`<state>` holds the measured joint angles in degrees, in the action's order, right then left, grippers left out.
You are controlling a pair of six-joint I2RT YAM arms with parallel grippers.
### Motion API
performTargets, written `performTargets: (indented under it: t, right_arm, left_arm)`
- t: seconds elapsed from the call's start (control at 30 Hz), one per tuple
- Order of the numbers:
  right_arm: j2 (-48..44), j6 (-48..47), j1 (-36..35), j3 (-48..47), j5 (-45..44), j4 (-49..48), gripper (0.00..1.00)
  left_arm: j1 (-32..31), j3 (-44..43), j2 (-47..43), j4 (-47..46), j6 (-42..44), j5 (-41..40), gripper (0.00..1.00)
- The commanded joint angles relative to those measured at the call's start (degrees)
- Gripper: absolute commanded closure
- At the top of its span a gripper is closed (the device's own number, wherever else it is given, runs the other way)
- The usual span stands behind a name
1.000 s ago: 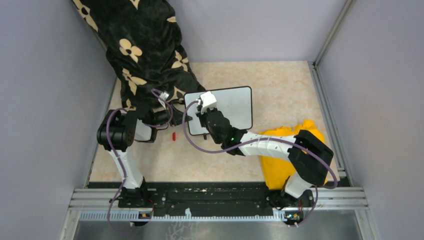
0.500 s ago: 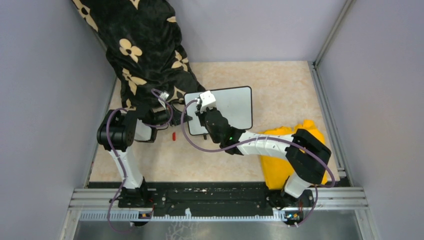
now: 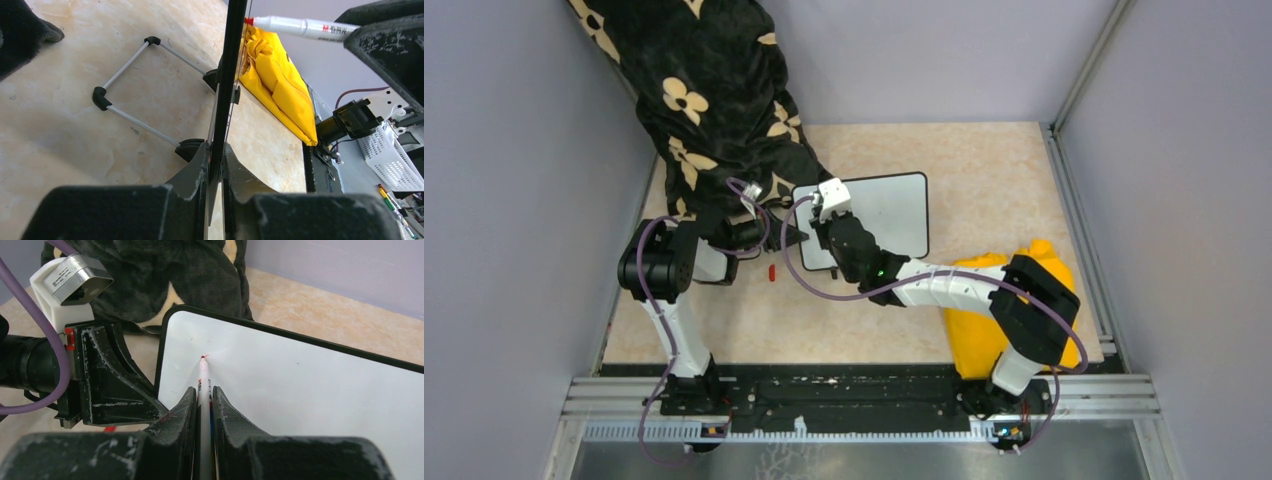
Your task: Write a sentence on the whiteboard
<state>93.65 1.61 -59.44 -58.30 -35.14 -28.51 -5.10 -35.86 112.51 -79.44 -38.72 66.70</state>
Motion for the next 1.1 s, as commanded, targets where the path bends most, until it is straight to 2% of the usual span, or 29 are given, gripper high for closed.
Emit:
performTargets:
  t: [0.0,0.43,1.07]
  right_arm:
    - [1.2,0.9,0.5,-2.9,1.8,0.1,1.00]
    - [2.1,1.8,0.5,-2.8,3.6,2.7,1.00]
    - [-0.9,3.2,1.5,1.0,-0.3,4.6,1.00]
  left_arm:
    - [0.3,0.7,0.7,1.2,0.9,0.1,1.00]
    - [0.3,0.7,0.7,1.2,0.9,0.1,1.00]
    - [0.3,0.8,0.7,1.3,1.0,0.0,1.00]
